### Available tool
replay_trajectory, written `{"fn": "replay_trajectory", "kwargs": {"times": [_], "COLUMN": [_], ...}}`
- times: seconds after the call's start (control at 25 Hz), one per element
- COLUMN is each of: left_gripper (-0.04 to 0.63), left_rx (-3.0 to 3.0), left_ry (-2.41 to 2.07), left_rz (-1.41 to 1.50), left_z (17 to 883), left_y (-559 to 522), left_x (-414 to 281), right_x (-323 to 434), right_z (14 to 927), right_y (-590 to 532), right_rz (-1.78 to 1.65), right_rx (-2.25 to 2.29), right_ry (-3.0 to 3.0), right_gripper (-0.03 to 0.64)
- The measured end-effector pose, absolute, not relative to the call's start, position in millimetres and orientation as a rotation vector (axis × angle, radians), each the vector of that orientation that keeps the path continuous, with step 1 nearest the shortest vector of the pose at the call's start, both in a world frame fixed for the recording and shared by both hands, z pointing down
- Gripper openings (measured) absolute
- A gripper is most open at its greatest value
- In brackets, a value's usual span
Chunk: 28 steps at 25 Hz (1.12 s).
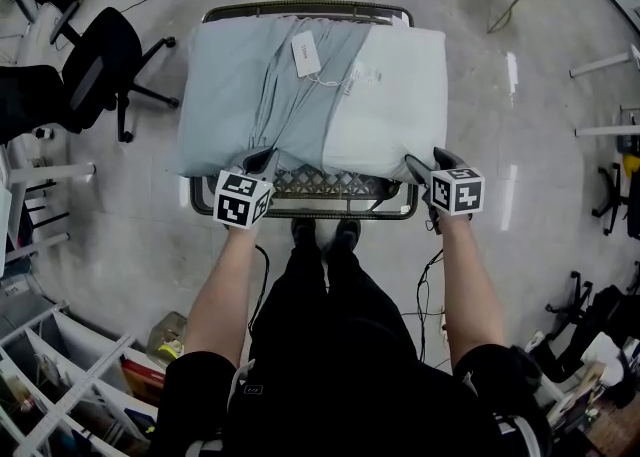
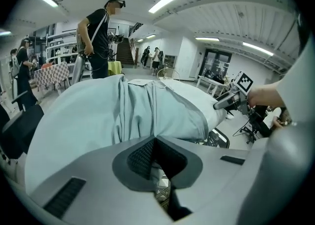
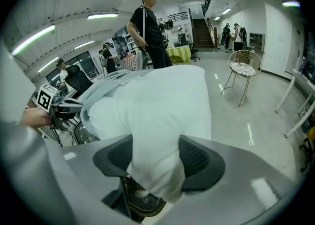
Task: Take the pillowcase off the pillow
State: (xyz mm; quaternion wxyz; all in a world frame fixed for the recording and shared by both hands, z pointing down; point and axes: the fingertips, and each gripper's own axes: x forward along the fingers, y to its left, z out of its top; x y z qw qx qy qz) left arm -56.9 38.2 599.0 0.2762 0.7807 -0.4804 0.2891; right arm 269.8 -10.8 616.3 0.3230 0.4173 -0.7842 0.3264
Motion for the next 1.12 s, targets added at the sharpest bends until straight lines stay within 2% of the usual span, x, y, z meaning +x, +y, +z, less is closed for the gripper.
{"fn": "replay_trajectory", "kwargs": {"times": [0.12,0.28,0.48,0.8,1.12], "left_gripper": [0.008,0.023,0.023,0.031,0.037], "left_rx": [2.103,2.132,2.088,2.105,2.203], "left_ry": [-1.276,-1.36,-1.497,-1.616,-1.545], "left_rz": [0.769,0.764,0.671,0.635,0.614], "left_z": [598.8,584.4,553.6,505.0,489.0], "left_y": [37.4,41.1,44.9,24.0,-53.5], "left_x": [-50.0,-39.3,-58.4,-89.0,-122.0], "right_x": [268.8,271.7,275.0,223.3,169.0], "right_z": [615.2,606.8,574.8,535.7,519.8], "right_y": [-8.0,-5.1,-16.8,-36.7,-85.7], "right_rz": [0.842,0.862,0.893,0.833,0.808], "right_rx": [1.104,1.132,1.213,1.141,1.168], "right_ry": [-2.057,-2.069,-2.164,-2.302,-2.287], "right_gripper": [0.301,0.336,0.329,0.33,0.33]}}
